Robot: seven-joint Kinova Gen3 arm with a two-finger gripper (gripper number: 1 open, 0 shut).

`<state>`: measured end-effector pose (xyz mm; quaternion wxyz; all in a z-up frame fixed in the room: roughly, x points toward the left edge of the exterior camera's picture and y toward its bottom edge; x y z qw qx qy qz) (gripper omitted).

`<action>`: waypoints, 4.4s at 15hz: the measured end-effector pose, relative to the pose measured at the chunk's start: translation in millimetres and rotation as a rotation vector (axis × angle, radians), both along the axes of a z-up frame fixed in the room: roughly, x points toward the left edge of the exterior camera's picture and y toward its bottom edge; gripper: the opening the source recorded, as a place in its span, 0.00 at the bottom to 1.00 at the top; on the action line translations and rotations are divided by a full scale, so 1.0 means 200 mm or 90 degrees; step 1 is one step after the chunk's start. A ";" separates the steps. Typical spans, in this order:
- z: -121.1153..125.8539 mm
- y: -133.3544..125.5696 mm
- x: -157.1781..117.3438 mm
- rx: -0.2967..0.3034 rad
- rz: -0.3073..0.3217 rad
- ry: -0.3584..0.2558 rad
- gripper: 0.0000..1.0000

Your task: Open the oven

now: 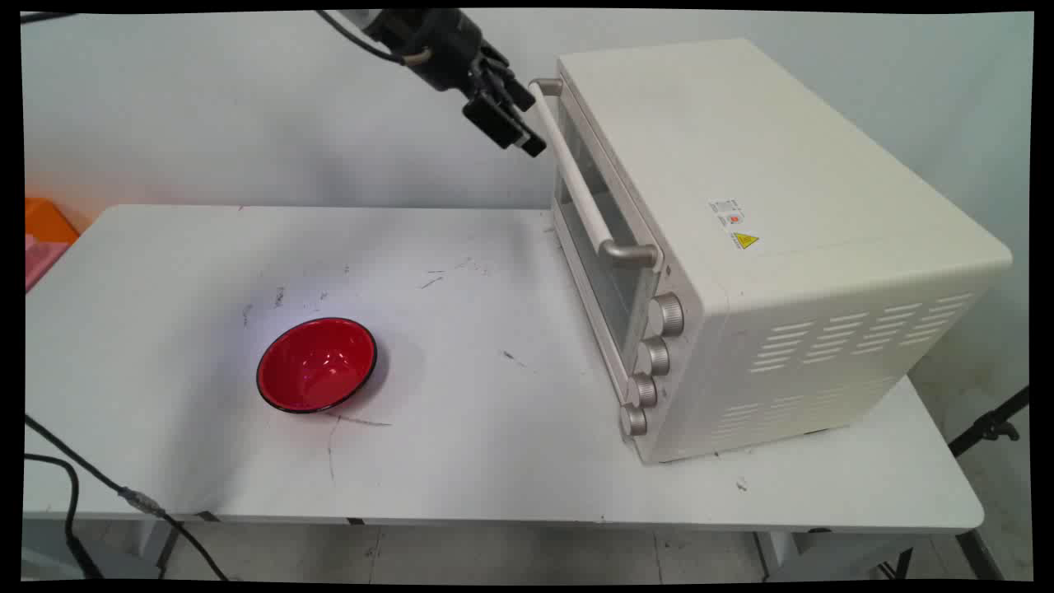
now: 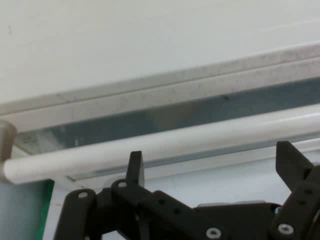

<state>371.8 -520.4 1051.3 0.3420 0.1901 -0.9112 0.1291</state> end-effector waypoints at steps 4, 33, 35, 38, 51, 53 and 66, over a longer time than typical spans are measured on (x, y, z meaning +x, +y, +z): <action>0.01 -0.02 -0.07 -0.006 0.001 -0.002 1.00; -0.15 -0.08 -0.26 0.006 0.064 -0.031 0.00; -0.16 -0.07 -0.23 0.011 0.069 -0.034 0.00; -0.18 -0.06 -0.17 0.018 0.074 -0.035 0.00; -0.40 0.05 0.11 0.045 0.073 0.008 0.00; -0.44 0.06 0.15 0.047 0.069 0.012 0.00; -0.63 0.11 0.43 0.056 0.048 0.018 0.00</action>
